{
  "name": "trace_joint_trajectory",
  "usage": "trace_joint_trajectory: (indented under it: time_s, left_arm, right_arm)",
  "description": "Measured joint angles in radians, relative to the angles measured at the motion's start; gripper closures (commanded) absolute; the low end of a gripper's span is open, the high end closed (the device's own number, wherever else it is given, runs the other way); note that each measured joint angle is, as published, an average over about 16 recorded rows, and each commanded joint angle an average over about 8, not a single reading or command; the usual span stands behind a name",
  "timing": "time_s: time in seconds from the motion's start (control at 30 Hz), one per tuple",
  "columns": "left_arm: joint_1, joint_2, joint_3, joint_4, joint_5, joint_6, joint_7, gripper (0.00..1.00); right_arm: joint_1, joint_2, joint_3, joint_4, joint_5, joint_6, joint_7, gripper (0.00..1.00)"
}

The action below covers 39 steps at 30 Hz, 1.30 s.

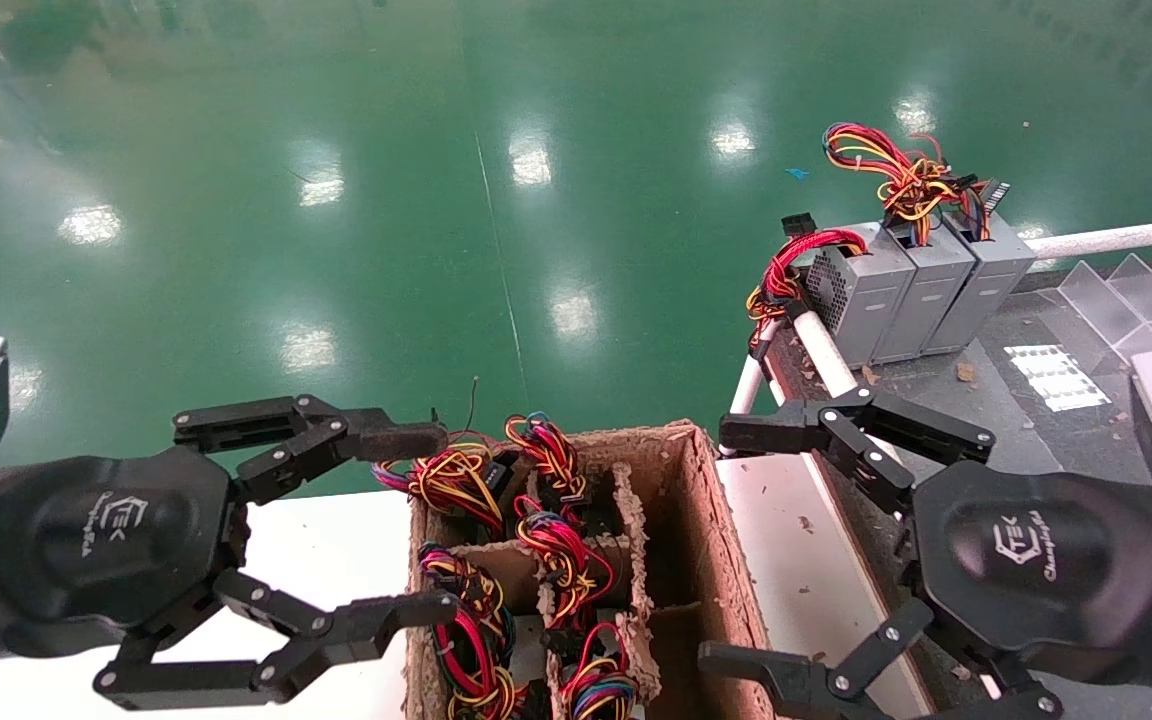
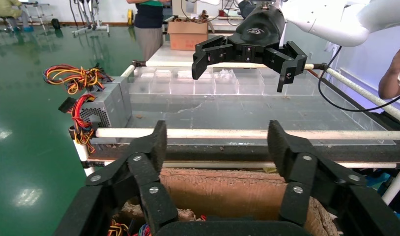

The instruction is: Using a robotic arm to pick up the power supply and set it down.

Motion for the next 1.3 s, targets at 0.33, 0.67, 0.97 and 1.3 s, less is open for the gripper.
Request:
trace_joint_trajectory:
  time_s: [0.33, 0.67, 0.97, 1.3]
  left_arm:
    - [0.0, 0.0, 0.0, 0.0, 0.0, 0.0, 0.0, 1.0]
    - [0.0, 0.0, 0.0, 0.0, 0.0, 0.0, 0.0, 1.0]
    - [0.0, 0.0, 0.0, 0.0, 0.0, 0.0, 0.0, 0.88]
    - [0.0, 0.0, 0.0, 0.0, 0.0, 0.0, 0.0, 0.0]
  right_arm:
    - [0.0, 0.0, 0.0, 0.0, 0.0, 0.0, 0.0, 0.0]
    - [0.0, 0.0, 0.0, 0.0, 0.0, 0.0, 0.0, 0.0]
    - [0.0, 0.0, 0.0, 0.0, 0.0, 0.0, 0.0, 0.0]
    - [0.0, 0.0, 0.0, 0.0, 0.0, 0.0, 0.0, 0.0]
